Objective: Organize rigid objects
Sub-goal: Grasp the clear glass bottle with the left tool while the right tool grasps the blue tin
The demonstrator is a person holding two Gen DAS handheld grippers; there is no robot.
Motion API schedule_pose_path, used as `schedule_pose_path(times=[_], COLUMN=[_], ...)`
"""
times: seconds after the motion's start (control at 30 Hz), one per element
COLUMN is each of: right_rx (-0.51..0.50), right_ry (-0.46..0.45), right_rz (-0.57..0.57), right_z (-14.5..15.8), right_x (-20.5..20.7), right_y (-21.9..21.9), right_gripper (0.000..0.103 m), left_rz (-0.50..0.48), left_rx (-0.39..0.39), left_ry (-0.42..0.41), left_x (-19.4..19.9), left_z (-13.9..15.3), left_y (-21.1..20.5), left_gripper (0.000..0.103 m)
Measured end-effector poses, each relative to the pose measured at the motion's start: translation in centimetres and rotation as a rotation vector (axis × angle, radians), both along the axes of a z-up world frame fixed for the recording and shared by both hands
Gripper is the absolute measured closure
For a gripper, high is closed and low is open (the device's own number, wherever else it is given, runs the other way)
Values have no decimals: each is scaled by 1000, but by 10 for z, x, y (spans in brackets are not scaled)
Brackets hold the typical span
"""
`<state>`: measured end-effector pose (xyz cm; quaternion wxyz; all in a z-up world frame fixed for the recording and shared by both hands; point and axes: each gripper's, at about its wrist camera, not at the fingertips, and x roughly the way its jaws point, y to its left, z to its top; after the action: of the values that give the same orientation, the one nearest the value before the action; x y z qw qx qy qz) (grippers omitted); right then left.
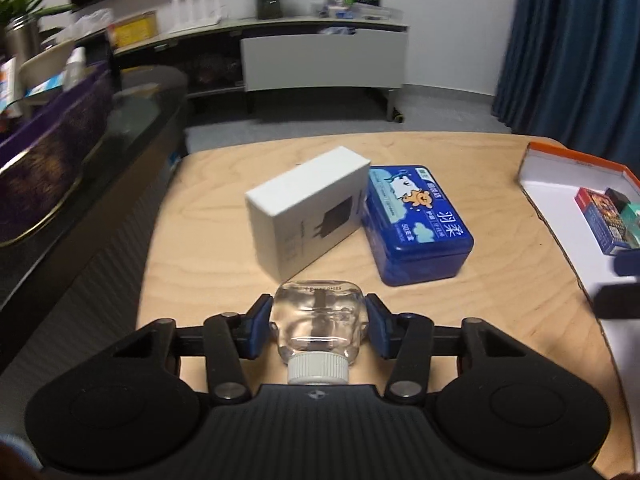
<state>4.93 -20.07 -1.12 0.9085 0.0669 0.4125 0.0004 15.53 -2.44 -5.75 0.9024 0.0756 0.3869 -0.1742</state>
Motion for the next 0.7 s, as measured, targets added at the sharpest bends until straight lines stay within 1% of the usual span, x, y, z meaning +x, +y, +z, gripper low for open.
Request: schedule_pose_path(times=[0.13, 0.27, 0.37, 0.5, 0.6, 0.63, 0.7], right_rx=[59, 98, 48, 7, -21, -42, -84], right_ry=[-7, 20, 54, 111, 148, 153, 131], right_rz=[11, 6, -23, -72, -99, -99, -86], right_z=[1, -2, -9, -25, -37, -40, -43], right_x=[35, 72, 96, 124, 141, 146, 151], right_y=[19, 40, 56, 66, 69, 71, 74], right_gripper=[24, 21, 20, 20, 19, 18, 21], left_rz=[81, 142, 172, 188, 196, 197, 204], left_rx=[-44, -39, -48, -104, -100, -95, -95], left_ry=[-1, -26, -48, -49, -55, -60, -63], left_x=[-17, -28, -26, -21, -20, -20, -20], left_z=[16, 23, 26, 28, 27, 27, 26], left_y=[11, 21, 25, 28, 24, 24, 23], left_gripper=[53, 53, 53, 53, 53, 53, 53])
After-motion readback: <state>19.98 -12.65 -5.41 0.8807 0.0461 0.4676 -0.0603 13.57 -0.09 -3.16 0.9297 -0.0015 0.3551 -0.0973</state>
